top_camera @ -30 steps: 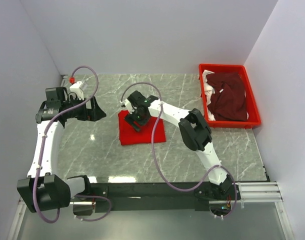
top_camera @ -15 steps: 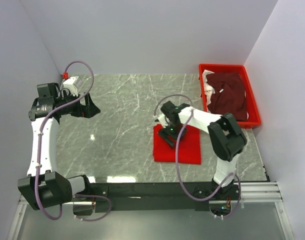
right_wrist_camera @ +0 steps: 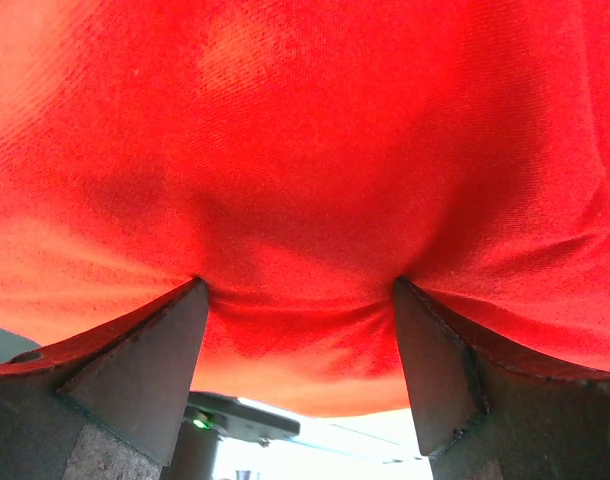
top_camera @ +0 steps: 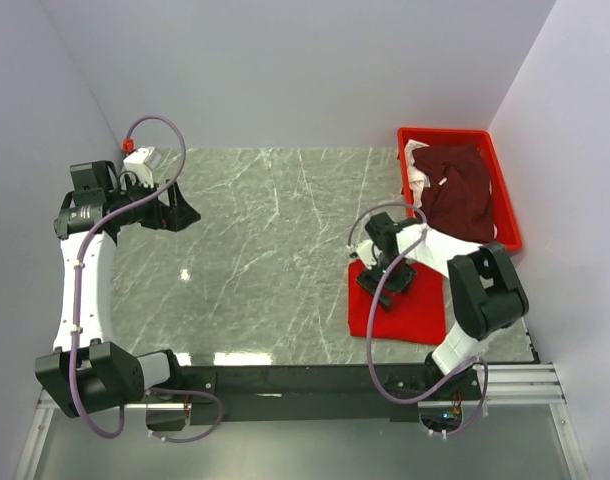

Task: Fold and stack the t-shirts
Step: Neatly place the folded tshirt to the corner

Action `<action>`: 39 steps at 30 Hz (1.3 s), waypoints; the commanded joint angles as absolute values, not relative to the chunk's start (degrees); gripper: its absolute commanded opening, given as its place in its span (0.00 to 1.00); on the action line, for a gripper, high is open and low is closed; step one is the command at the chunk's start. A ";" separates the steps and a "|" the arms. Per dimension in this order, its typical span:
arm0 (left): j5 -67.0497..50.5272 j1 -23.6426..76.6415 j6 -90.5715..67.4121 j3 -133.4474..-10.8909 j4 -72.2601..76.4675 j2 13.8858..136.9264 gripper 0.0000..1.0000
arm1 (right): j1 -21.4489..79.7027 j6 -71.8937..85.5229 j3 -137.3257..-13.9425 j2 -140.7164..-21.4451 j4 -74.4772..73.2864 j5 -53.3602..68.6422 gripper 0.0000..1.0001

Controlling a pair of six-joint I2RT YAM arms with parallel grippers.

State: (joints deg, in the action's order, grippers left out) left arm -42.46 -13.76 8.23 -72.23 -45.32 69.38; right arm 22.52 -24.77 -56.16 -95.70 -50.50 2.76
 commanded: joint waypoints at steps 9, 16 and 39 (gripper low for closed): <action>-45.00 -13.97 7.73 -76.38 -44.30 70.40 1.00 | 11.08 -43.94 -46.14 -90.26 -47.46 -5.18 0.81; -45.61 -13.98 7.74 -75.59 -43.86 70.31 1.00 | 4.05 -50.09 -45.53 -89.65 -46.14 -7.03 0.81; -45.35 -13.97 9.31 -75.49 -46.14 71.19 0.99 | -10.28 -62.49 -51.85 -88.34 -47.80 -10.73 0.81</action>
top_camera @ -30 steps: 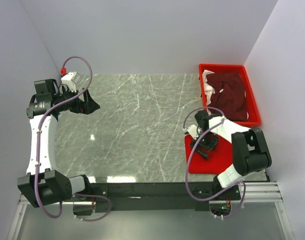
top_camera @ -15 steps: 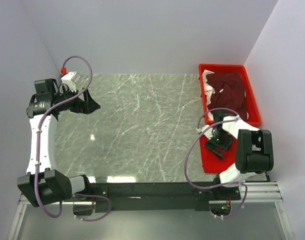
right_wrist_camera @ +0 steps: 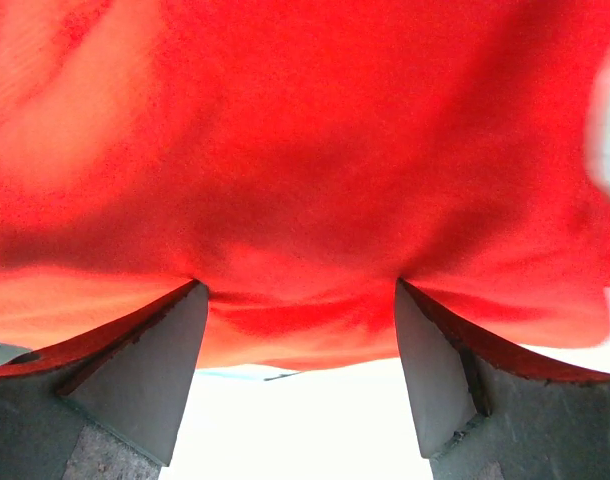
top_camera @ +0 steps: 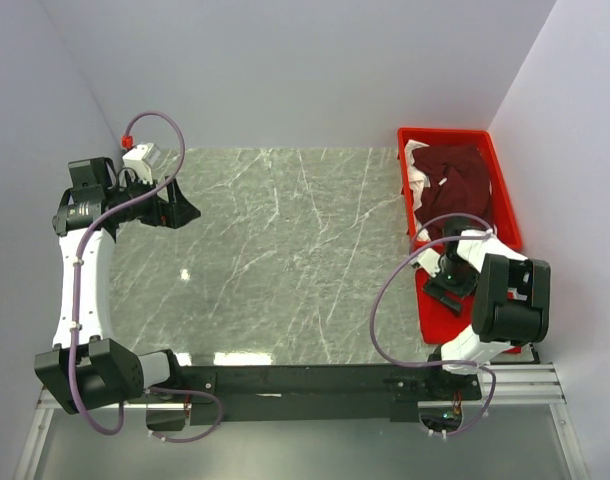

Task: Fold and stack the t-shirts
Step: Neatly place the folded tshirt to the corner, then reset both grippers

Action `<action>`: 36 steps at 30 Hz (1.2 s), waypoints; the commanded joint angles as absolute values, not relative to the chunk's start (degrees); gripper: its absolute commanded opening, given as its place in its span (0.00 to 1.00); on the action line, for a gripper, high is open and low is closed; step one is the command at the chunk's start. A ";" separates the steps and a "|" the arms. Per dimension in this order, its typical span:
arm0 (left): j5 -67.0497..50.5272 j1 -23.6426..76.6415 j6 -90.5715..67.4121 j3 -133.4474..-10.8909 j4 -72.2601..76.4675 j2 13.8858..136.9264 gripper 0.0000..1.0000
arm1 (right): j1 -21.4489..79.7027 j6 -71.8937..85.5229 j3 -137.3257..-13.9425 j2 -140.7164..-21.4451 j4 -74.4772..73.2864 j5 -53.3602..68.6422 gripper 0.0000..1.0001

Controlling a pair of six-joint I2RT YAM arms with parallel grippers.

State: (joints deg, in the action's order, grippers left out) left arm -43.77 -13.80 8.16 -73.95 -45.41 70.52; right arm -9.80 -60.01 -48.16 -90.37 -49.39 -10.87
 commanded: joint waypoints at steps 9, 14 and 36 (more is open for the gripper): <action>-45.09 -14.06 9.06 -80.93 -50.35 76.99 0.99 | -2.30 -53.63 -71.87 -80.16 -67.13 1.13 0.82; -43.69 -14.06 5.98 -82.53 -48.87 78.05 0.99 | 7.46 -40.12 -85.59 -80.68 -70.49 12.55 0.82; -33.22 -13.36 2.91 -59.24 -39.91 73.04 0.99 | 18.19 -5.62 -67.23 -77.87 -34.63 26.28 0.85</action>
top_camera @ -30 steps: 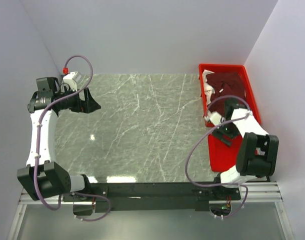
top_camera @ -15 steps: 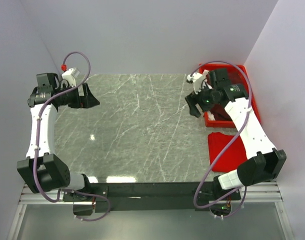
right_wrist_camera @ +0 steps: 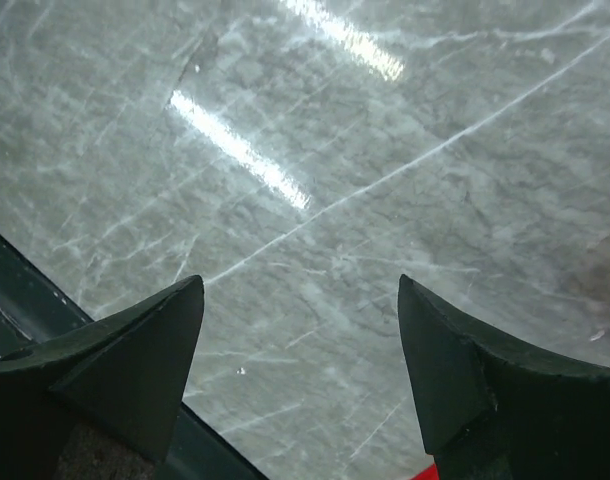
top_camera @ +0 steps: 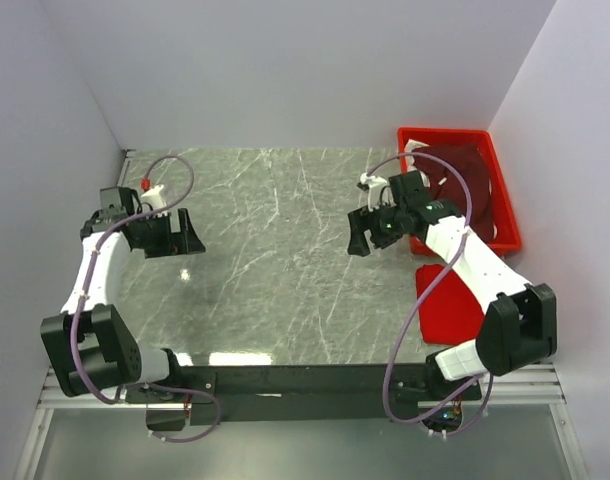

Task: Fold and stack the t-shirts
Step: Reset both grippers

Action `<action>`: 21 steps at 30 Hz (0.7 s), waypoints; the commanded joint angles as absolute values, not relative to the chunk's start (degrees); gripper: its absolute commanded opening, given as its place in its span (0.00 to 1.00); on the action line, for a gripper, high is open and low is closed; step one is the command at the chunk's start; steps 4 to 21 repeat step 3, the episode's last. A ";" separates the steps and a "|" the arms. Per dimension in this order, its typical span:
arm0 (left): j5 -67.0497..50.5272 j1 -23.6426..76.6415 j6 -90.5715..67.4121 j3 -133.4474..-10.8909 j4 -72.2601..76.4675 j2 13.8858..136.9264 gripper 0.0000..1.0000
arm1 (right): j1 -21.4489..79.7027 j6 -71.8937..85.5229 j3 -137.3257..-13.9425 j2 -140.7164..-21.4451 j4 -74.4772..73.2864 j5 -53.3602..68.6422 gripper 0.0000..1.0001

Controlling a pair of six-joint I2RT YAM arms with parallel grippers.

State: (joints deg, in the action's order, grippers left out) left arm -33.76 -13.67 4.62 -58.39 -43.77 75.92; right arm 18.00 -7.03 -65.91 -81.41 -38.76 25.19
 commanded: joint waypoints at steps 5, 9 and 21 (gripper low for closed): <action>-33.66 -13.36 2.37 -61.34 -40.69 73.91 0.99 | 18.19 -6.24 -68.20 -76.73 -35.42 25.67 0.85; -33.66 -13.36 2.37 -61.34 -40.69 73.91 0.99 | 18.19 -6.24 -68.20 -76.73 -35.42 25.67 0.85; -33.66 -13.36 2.37 -61.34 -40.69 73.91 0.99 | 18.19 -6.24 -68.20 -76.73 -35.42 25.67 0.85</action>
